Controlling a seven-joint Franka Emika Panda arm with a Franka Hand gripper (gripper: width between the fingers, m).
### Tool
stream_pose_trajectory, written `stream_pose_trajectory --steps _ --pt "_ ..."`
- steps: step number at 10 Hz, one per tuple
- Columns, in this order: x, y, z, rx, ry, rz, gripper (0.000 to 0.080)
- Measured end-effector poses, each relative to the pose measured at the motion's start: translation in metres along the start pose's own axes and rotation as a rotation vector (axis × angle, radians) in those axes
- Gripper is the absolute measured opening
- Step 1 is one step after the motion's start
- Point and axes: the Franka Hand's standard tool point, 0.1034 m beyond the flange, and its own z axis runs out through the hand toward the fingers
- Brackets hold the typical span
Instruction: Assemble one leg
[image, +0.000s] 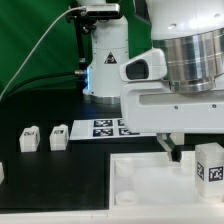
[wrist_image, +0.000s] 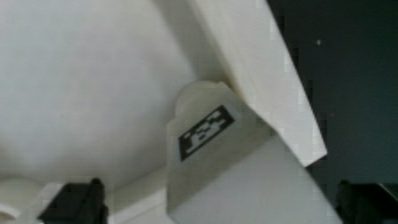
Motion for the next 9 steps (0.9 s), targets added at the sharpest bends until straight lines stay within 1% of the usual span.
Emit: stream_pose_trajectory --steps 1,2,3,4,5,6,7,9 --pt "-0.0021 -0.0009 0.0006 -0.034 -0.019 -0.174 0.0649" --pt "-0.0006 -0.0063 -0.0011 -0.048 -0.024 -0.290 0.0649" --pt "0.0003 -0.0049 -0.0006 -0.046 -0.018 -0.269 0.0638" --pt "0.0001 -0.0046 -0.0002 -0.047 -0.018 -0.227 0.0519" --pt "0.0000 -0.0047 -0.0001 -0.047 -0.018 -0.223 0.0519" --pt "-0.0004 -0.0054 0.0000 -0.045 -0.017 -0.143 0.0339" --pt "-0.0004 -0.0049 0.0001 -0.043 -0.016 -0.003 0.0291" --pt "0.0000 -0.0051 0.0007 -0.044 -0.011 0.246 0.0291"
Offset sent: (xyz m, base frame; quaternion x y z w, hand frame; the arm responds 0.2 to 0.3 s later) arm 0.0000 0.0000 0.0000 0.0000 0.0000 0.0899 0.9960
